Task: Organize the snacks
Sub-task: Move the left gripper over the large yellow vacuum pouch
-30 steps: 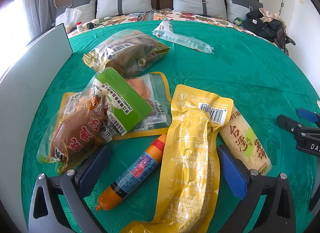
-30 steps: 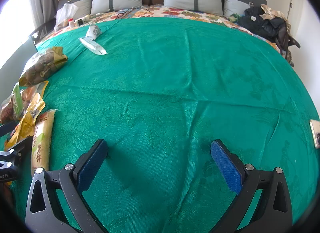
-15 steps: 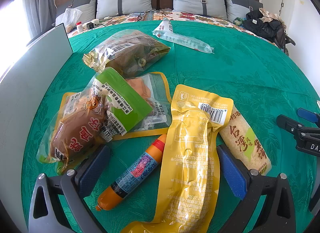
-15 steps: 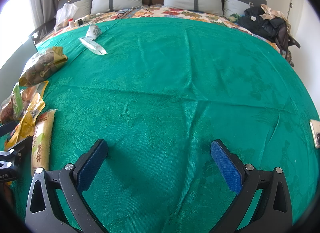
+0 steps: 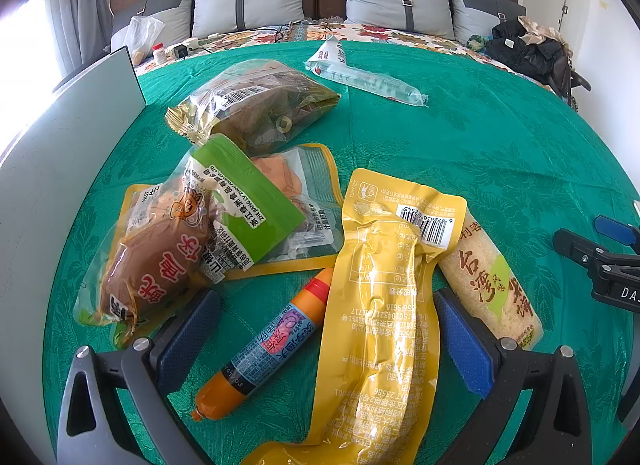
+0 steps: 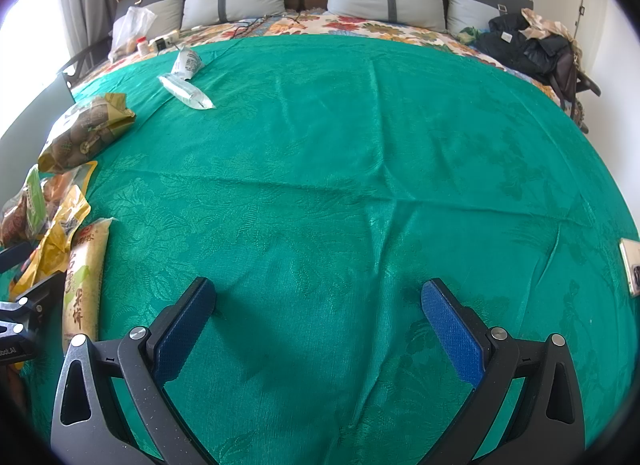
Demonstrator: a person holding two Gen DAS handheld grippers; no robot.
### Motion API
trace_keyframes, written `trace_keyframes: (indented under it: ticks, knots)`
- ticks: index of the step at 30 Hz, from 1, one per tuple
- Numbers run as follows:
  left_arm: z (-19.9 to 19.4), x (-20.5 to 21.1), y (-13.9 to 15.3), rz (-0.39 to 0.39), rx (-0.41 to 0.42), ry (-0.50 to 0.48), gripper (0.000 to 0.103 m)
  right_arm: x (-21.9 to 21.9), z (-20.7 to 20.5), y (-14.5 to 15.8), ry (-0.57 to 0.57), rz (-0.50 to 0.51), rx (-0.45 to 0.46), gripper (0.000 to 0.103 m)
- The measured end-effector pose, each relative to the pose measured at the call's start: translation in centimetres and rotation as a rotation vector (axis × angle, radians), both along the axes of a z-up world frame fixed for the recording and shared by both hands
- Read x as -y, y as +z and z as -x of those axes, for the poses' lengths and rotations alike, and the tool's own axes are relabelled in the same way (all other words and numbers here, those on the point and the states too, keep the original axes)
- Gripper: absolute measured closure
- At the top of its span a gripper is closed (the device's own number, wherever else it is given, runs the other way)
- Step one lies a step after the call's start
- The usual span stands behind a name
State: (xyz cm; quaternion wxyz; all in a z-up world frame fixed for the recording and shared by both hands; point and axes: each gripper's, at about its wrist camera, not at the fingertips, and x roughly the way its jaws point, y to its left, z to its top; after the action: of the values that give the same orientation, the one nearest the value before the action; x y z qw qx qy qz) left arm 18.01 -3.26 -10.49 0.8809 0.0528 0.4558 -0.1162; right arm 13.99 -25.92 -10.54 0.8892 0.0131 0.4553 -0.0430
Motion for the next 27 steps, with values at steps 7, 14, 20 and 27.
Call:
trace_keyframes:
  ticks: [7,14,20,27]
  knots:
    - [0.02,0.0,0.01,0.0,0.0,0.0,0.0,0.0,0.02,0.0,0.0,0.0,0.0,0.0]
    - [0.01,-0.01,0.01,0.0,0.0,0.0,0.0,0.01,0.04,-0.01,0.0,0.0,0.0,0.0]
    - [0.02,-0.01,0.02,0.0,0.0,0.0,0.0,0.01,0.0,0.0,0.0,0.001,0.0,0.0]
    - [0.22,-0.13,0.06,0.0,0.0,-0.001,0.0,0.02,0.05,-0.01,0.0,0.001,-0.001,0.0]
